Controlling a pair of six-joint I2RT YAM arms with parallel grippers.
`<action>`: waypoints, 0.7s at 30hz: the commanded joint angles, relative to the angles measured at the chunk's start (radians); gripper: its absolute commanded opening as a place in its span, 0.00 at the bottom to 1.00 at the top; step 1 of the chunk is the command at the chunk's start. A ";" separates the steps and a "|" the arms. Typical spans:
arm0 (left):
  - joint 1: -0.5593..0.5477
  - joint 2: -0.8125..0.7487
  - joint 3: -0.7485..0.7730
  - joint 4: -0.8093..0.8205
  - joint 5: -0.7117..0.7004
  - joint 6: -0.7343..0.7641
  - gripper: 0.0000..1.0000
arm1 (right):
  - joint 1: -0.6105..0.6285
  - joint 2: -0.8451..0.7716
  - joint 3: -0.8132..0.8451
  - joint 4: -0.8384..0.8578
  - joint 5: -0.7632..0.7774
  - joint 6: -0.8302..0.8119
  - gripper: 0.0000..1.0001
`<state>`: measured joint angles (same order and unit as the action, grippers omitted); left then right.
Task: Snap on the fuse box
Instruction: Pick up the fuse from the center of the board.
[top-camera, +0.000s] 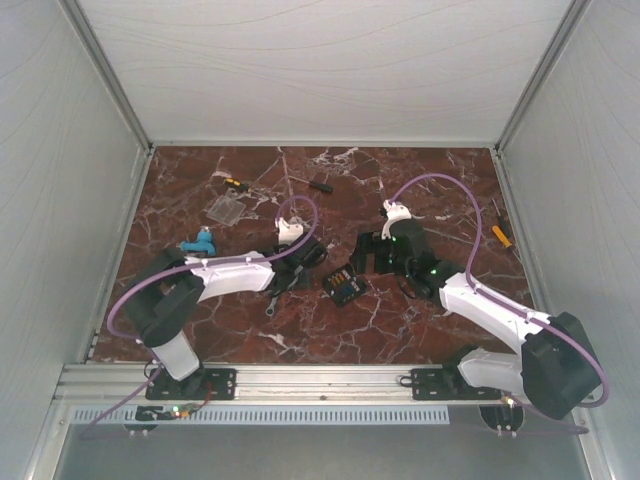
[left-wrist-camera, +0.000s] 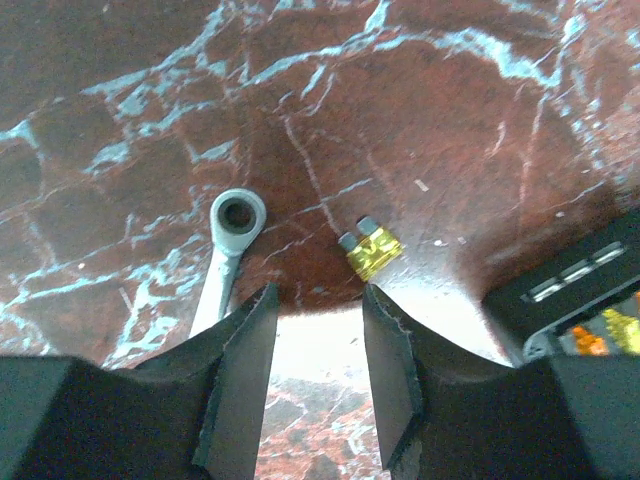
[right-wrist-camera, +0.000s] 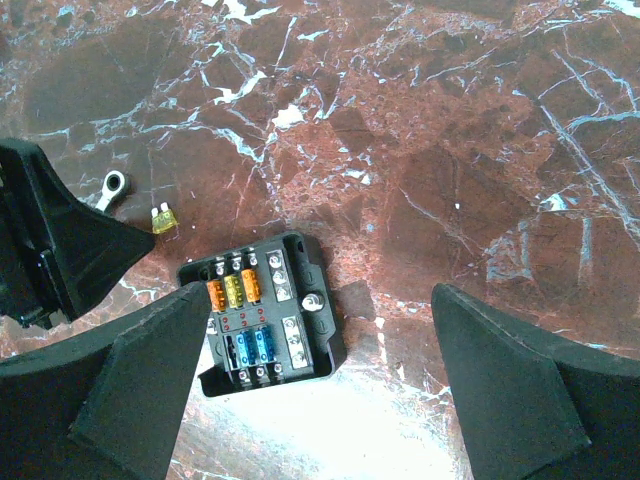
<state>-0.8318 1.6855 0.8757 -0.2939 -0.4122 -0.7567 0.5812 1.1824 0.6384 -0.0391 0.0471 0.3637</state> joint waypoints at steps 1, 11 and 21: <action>0.013 -0.002 0.007 0.106 0.156 0.001 0.40 | -0.006 0.003 0.001 0.037 0.002 0.004 0.91; 0.019 0.089 0.067 0.129 0.177 0.020 0.39 | -0.005 0.001 0.001 0.036 0.003 0.005 0.91; 0.058 0.124 0.103 0.097 0.108 0.063 0.41 | -0.006 0.006 0.004 0.032 -0.004 0.005 0.91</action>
<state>-0.8028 1.7699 0.9562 -0.1638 -0.2768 -0.7242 0.5812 1.1831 0.6384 -0.0391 0.0471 0.3637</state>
